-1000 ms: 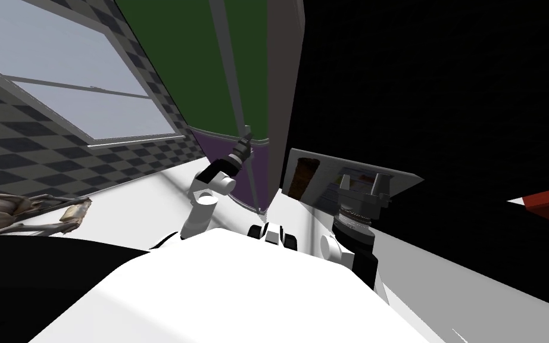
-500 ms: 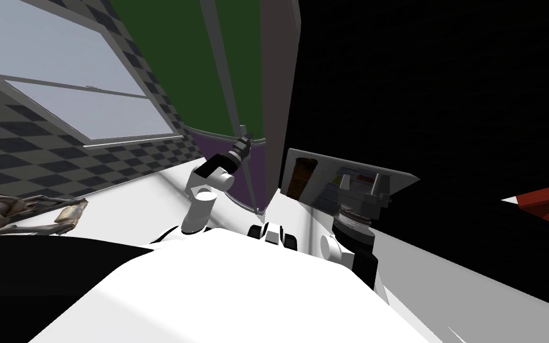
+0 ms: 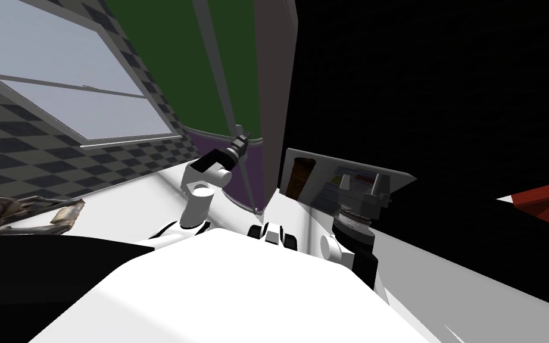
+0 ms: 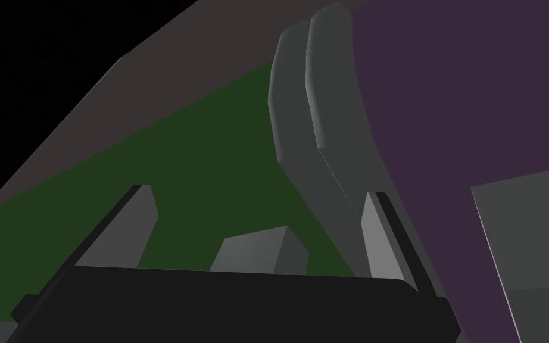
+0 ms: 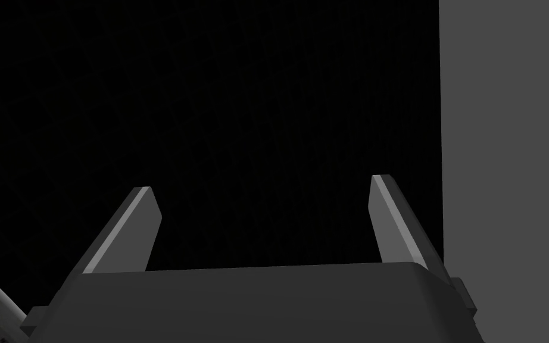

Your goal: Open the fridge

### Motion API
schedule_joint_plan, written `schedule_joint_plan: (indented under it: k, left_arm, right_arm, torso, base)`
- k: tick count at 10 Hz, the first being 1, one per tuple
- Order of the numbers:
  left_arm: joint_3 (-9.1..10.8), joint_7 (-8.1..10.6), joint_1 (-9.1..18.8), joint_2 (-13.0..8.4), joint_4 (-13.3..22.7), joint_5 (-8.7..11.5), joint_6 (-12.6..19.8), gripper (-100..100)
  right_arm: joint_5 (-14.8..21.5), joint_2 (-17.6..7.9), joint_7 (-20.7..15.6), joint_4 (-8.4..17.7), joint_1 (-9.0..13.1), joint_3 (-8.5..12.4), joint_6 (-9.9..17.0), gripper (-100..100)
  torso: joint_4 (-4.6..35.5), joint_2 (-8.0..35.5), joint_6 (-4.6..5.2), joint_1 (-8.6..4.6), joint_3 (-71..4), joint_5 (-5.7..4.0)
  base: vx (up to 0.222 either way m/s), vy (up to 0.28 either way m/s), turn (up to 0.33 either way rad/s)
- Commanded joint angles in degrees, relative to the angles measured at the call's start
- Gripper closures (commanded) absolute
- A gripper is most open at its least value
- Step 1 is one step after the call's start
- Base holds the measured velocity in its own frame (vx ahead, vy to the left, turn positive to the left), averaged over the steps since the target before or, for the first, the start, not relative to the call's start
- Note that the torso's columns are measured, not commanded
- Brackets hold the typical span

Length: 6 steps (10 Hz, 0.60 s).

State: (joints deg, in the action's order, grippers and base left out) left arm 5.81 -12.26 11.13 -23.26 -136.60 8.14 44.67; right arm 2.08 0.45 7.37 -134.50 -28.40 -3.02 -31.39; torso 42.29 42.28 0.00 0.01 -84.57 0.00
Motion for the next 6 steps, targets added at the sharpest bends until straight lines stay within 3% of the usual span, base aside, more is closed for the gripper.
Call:
schedule_joint_plan:
  k: [1,4,6]
  left_arm:
    - [1.24,-1.03,1.57,-1.13,-0.16,-0.21,4.15,-100]
    - [2.16,-1.71,2.39,-1.99,-0.15,-0.25,7.45,-100]
    - [4.01,-3.08,3.84,-3.76,-0.14,-0.36,11.23,-100]
  right_arm:
    - [0.0,0.0,0.0,0.0,0.0,0.0,0.0,0]
    - [0.0,0.0,0.0,0.0,0.0,0.0,0.0,0]
    - [0.0,0.0,0.0,0.0,0.0,0.0,0.0,0]
  torso:
    - [0.0,-0.01,0.0,0.01,0.0,0.0]
    - [0.0,0.0,0.0,-0.02,0.0,-0.01]
    - [0.0,0.01,0.0,0.0,0.0,0.0]
  base:
    - [0.004,-0.031,-0.01]
    - [0.005,-0.028,-0.004]
    - [0.004,-0.03,-0.008]
